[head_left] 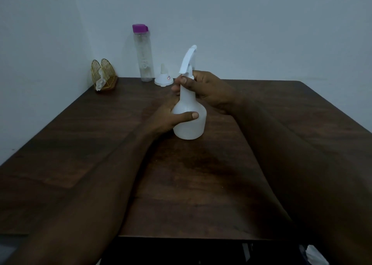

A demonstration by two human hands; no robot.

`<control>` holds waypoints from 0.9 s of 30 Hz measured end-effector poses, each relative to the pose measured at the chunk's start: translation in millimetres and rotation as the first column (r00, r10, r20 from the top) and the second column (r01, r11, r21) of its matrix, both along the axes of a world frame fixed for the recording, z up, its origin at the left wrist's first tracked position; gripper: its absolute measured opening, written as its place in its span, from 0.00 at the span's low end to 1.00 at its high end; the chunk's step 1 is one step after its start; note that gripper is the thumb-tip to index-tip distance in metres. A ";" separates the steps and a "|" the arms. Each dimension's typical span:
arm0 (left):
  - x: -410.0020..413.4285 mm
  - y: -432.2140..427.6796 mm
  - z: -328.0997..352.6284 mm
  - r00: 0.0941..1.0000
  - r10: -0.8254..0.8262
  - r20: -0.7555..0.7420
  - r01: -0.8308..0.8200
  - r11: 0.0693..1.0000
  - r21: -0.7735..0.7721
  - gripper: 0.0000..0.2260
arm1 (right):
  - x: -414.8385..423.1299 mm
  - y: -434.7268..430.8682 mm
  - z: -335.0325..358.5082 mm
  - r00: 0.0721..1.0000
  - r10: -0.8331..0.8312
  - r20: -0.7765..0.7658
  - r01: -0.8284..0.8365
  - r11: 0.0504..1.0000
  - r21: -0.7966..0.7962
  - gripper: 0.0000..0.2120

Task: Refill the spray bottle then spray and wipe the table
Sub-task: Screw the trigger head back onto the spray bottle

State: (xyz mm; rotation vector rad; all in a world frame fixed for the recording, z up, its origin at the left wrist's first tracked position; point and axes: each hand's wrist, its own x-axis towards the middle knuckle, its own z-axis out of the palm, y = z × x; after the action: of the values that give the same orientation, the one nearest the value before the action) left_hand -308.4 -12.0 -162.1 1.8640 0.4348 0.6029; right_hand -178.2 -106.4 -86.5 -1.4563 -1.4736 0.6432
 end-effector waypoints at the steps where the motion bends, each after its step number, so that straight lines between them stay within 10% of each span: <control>1: -0.6 -1.5 -0.2 1.000 0.005 -0.012 -0.005 1.000 0.010 0.16 | -2.0 -0.3 -2.5 1.000 -0.022 -0.006 0.022 1.000 0.017 0.13; 11: 6.8 -4.3 -3.8 0.993 0.108 0.042 -0.111 0.990 0.085 0.37 | -24.1 -0.6 -18.5 0.933 -0.361 0.012 0.349 0.909 0.230 0.11; 27: 2.8 -31.6 -10.5 0.965 0.263 -0.009 -0.260 0.957 0.126 0.35 | -42.6 -3.6 -30.7 0.892 -0.412 -0.188 0.443 0.881 0.170 0.12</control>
State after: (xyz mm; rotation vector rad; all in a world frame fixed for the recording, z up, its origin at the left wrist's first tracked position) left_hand -305.6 -43.7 -172.5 1.9493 0.6821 0.8001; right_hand -220.8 -110.0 -117.2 -1.4708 -1.0198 0.3018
